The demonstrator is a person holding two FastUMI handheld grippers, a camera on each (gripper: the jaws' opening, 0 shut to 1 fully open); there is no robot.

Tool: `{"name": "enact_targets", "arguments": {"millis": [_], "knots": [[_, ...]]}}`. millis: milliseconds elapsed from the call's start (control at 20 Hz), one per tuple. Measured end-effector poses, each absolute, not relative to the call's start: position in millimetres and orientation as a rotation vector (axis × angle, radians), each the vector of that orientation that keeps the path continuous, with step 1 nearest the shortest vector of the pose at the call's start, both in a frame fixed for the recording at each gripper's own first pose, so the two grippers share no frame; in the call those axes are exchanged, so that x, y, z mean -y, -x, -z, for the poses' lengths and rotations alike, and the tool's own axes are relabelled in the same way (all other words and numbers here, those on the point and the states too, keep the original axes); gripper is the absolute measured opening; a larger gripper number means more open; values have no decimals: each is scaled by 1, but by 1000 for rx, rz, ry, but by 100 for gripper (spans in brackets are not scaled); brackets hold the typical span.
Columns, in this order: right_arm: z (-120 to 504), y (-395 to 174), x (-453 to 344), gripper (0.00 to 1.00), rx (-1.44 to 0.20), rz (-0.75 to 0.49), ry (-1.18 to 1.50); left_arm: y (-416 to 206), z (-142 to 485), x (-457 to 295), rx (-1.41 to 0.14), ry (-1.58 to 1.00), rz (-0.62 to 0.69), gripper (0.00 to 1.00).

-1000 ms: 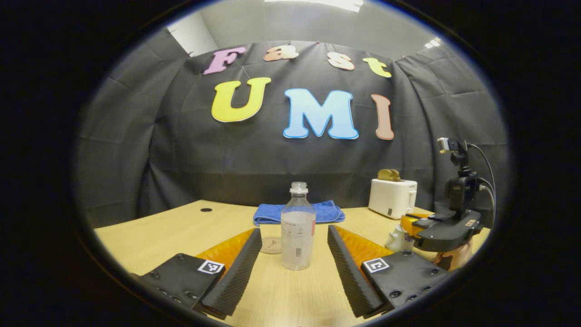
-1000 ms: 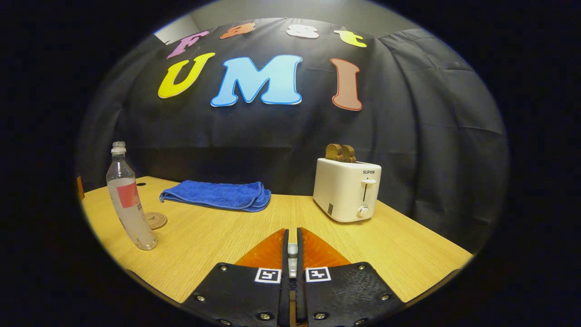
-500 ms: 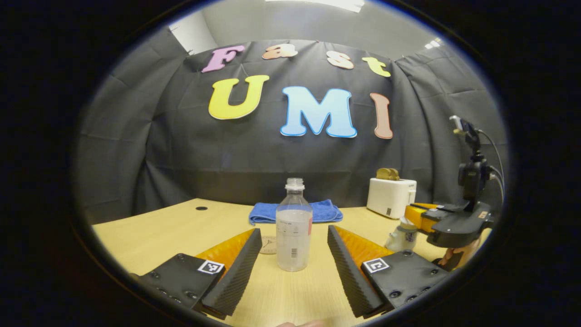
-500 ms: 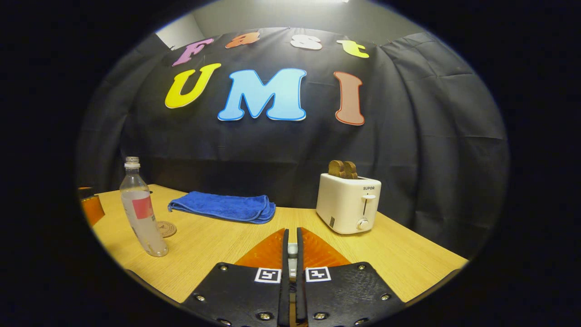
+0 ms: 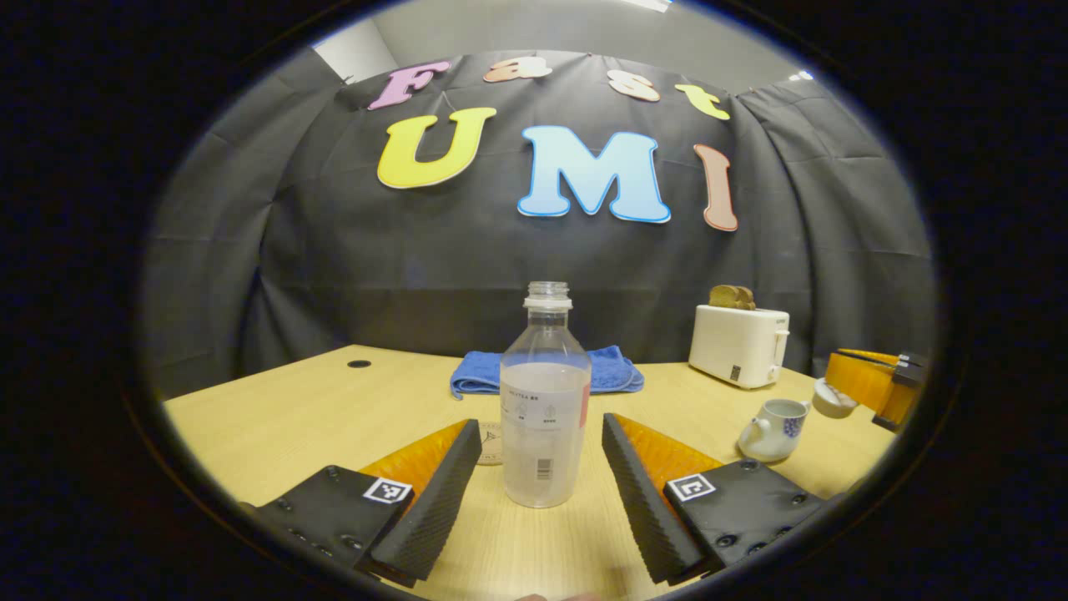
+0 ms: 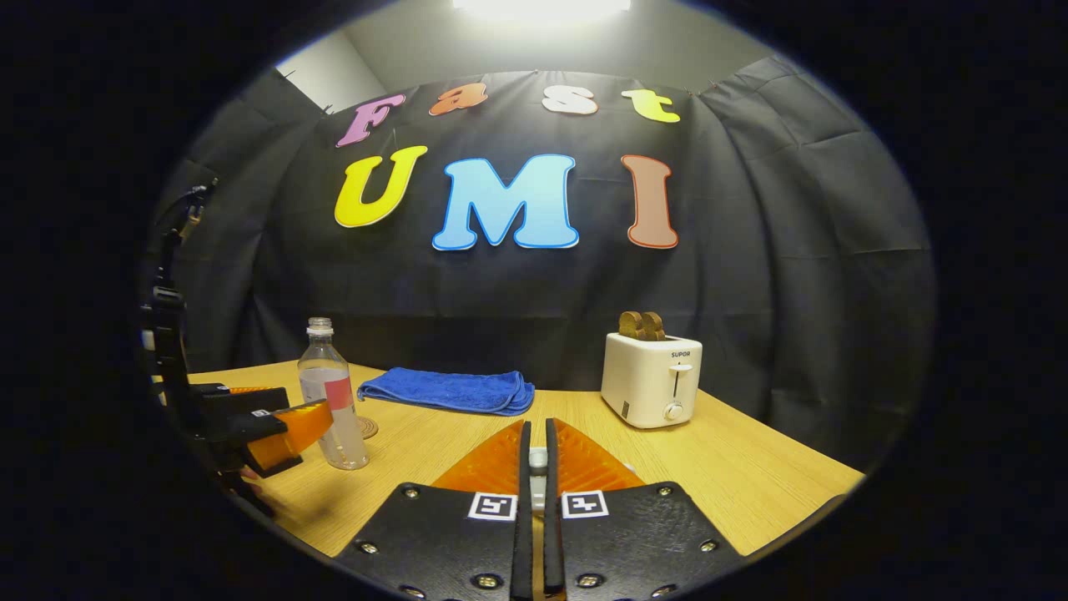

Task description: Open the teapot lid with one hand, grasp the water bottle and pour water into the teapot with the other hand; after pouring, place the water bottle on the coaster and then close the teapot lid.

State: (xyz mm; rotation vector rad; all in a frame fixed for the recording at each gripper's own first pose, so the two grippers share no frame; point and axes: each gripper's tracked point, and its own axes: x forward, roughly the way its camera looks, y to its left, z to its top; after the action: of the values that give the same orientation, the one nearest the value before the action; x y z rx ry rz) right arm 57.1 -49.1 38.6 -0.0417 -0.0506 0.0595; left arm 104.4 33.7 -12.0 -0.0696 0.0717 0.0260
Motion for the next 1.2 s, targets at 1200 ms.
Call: {"name": "enact_targets", "arguments": {"millis": [1200], "knots": [[-19, 42, 47, 5, 22, -109, 13, -129, 10, -29, -103, -42, 3, 86]]}}
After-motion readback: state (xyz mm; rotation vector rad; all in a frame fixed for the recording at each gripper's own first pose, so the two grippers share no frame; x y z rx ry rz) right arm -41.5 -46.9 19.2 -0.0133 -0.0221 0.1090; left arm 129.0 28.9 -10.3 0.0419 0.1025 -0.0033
